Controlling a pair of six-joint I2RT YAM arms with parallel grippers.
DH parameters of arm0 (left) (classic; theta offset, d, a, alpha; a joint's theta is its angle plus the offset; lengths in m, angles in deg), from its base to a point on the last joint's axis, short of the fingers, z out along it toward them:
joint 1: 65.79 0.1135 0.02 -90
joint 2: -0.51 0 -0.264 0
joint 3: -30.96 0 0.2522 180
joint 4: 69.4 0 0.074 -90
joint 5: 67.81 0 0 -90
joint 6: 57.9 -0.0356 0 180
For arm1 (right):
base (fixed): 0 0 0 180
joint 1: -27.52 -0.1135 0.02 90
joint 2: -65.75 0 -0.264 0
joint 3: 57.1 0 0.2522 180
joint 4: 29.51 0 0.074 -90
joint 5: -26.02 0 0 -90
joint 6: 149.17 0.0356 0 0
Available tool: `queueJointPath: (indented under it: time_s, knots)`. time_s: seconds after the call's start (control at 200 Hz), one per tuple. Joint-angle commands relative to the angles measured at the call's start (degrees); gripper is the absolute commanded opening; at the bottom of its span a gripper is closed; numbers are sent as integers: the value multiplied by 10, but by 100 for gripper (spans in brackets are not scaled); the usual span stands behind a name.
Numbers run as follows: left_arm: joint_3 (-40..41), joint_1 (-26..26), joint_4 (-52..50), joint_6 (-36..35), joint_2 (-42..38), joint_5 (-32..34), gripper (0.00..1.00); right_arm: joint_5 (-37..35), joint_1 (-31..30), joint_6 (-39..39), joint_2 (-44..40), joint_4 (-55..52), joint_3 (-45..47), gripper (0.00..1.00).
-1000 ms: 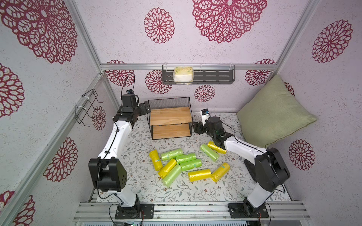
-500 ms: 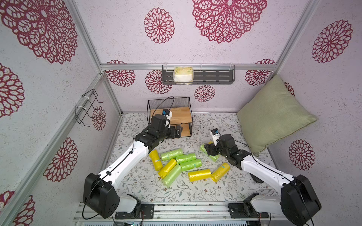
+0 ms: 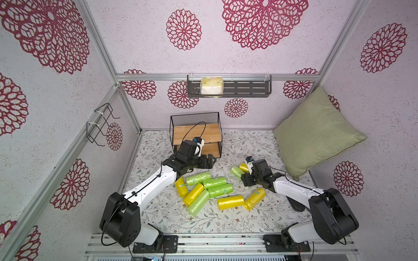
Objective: Sort the rolls of trash bags by color and place them on the shelf
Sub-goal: Pick up the roll of trash bags from the center of the board.
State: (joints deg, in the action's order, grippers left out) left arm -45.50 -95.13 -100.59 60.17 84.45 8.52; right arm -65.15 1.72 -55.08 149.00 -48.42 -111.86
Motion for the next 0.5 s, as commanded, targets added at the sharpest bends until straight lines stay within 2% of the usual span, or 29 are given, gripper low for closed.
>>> queueJointPath:
  time_s: [0.0,0.245,0.365,0.495]
  knots:
    - [-14,-4,12,-8,14,-6,94,15,6,-43,16,-23,-23,78]
    - [-18,-4,14,-8,25,-3,94,16,6,-89,56,-8,-27,69]
    - [-18,1,12,-7,25,-10,94,34,6,-102,66,6,-25,60]
    - [-21,13,4,0,25,-53,94,59,3,-113,45,24,-12,47]
